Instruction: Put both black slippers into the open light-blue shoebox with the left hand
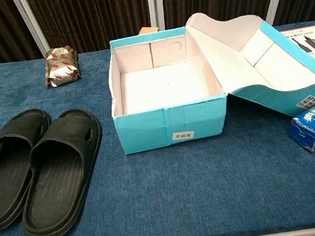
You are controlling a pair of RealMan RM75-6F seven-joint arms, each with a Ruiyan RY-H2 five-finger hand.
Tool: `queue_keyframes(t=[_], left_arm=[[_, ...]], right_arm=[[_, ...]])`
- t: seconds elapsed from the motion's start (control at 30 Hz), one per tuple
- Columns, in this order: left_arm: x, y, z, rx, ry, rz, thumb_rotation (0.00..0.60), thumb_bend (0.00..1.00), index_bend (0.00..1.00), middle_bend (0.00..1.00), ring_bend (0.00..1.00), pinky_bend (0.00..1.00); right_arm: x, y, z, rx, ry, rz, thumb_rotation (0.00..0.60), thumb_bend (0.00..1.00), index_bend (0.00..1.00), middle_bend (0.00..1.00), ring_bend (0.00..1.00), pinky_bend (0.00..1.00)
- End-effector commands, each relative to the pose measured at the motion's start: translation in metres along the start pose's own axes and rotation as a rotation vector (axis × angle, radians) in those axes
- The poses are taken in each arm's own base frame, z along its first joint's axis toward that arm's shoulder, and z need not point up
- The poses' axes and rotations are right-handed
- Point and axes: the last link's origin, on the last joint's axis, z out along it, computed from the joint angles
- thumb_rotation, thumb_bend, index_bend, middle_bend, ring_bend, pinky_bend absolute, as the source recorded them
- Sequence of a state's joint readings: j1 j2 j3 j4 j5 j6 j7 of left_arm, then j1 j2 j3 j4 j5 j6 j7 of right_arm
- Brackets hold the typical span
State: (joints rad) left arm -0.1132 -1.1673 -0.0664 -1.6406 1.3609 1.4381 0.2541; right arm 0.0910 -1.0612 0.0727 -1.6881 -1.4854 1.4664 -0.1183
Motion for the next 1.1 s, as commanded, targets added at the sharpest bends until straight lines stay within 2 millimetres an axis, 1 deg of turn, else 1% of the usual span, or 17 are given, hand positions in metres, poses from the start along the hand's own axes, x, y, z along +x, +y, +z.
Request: queue_keyframes(t=[0.03, 0.3, 0.4, 0.43, 0.5, 0.57, 0.6, 0.63, 0.67, 0.7, 0.73, 0.77, 0.83, 0.97, 1.0, 1.1], left_arm=[[0.0, 0.002, 0.0, -0.004, 0.026, -0.014, 0.6, 0.0, 0.01, 0.01, 0.0, 0.01], [0.002, 0.013, -0.003, -0.065, 0.064, -0.023, 0.6, 0.0, 0.02, 0.01, 0.0, 0.01], [0.003, 0.02, 0.001, -0.099, 0.055, -0.029, 0.6, 0.0, 0.03, 0.01, 0.01, 0.01], [0.004, 0.022, 0.004, -0.111, 0.054, -0.031, 0.6, 0.0, 0.04, 0.03, 0.03, 0.02], [0.007, 0.031, 0.012, -0.157, 0.046, -0.026, 0.6, 0.0, 0.06, 0.06, 0.11, 0.05], [0.012, 0.04, 0.021, -0.198, 0.047, -0.029, 0.6, 0.0, 0.08, 0.11, 0.34, 0.15], [0.014, 0.047, 0.027, -0.226, 0.044, -0.038, 0.6, 0.0, 0.08, 0.13, 0.43, 0.2], [0.015, 0.052, 0.032, -0.248, 0.035, -0.051, 0.6, 0.0, 0.09, 0.16, 0.54, 0.3], [0.017, 0.058, 0.037, -0.27, 0.022, -0.068, 0.6, 0.0, 0.1, 0.18, 0.61, 0.43], [0.018, 0.066, 0.043, -0.296, 0.0, -0.094, 0.6, 0.0, 0.1, 0.18, 0.63, 0.48], [0.019, 0.072, 0.049, -0.316, -0.018, -0.112, 0.6, 0.0, 0.11, 0.19, 0.66, 0.59], [0.019, 0.078, 0.054, -0.333, -0.04, -0.126, 0.6, 0.0, 0.11, 0.2, 0.69, 0.66], [0.02, 0.09, 0.066, -0.37, -0.1, -0.128, 0.6, 0.0, 0.11, 0.2, 0.72, 0.73], [0.022, 0.117, 0.084, -0.428, -0.201, -0.09, 0.6, 0.0, 0.11, 0.2, 0.75, 0.78], [0.022, 0.126, 0.088, -0.446, -0.226, -0.08, 0.6, 0.0, 0.11, 0.2, 0.76, 0.78], [0.017, 0.148, 0.095, -0.477, -0.296, -0.09, 0.6, 0.0, 0.11, 0.2, 0.77, 0.79]], right_arm=[[0.001, 0.0, 0.0, 0.0, 0.003, 0.004, 0.6, 0.13, 0.0, 0.05, 0.0, 0.0], [0.005, -0.001, -0.003, 0.005, 0.026, 0.031, 0.6, 0.13, 0.0, 0.06, 0.0, 0.0], [0.007, 0.002, -0.006, -0.002, 0.039, 0.041, 0.6, 0.13, 0.0, 0.06, 0.0, 0.0], [0.007, 0.003, -0.007, -0.005, 0.041, 0.042, 0.6, 0.13, 0.0, 0.06, 0.0, 0.0], [0.009, 0.005, -0.008, -0.008, 0.044, 0.04, 0.6, 0.13, 0.0, 0.06, 0.0, 0.0], [0.01, 0.006, -0.008, -0.005, 0.051, 0.039, 0.6, 0.13, 0.0, 0.06, 0.0, 0.0], [0.011, 0.006, -0.009, -0.003, 0.054, 0.038, 0.6, 0.13, 0.0, 0.06, 0.0, 0.01], [0.012, 0.006, -0.009, -0.002, 0.053, 0.038, 0.6, 0.13, 0.0, 0.06, 0.0, 0.01], [0.012, 0.006, -0.01, -0.001, 0.053, 0.037, 0.6, 0.13, 0.0, 0.06, 0.0, 0.01], [0.012, 0.007, -0.011, -0.002, 0.051, 0.038, 0.6, 0.13, 0.0, 0.06, 0.0, 0.01], [0.012, 0.007, -0.011, -0.003, 0.051, 0.04, 0.6, 0.13, 0.0, 0.06, 0.0, 0.01], [0.012, 0.007, -0.011, -0.003, 0.053, 0.041, 0.6, 0.13, 0.0, 0.06, 0.0, 0.01], [0.013, 0.008, -0.012, -0.001, 0.056, 0.04, 0.6, 0.13, 0.0, 0.06, 0.0, 0.01], [0.016, 0.008, -0.012, 0.006, 0.065, 0.035, 0.6, 0.13, 0.0, 0.06, 0.0, 0.01], [0.017, 0.009, -0.012, 0.008, 0.067, 0.035, 0.6, 0.13, 0.0, 0.06, 0.0, 0.01], [0.017, 0.009, -0.012, 0.008, 0.066, 0.034, 0.6, 0.13, 0.0, 0.06, 0.0, 0.01]])
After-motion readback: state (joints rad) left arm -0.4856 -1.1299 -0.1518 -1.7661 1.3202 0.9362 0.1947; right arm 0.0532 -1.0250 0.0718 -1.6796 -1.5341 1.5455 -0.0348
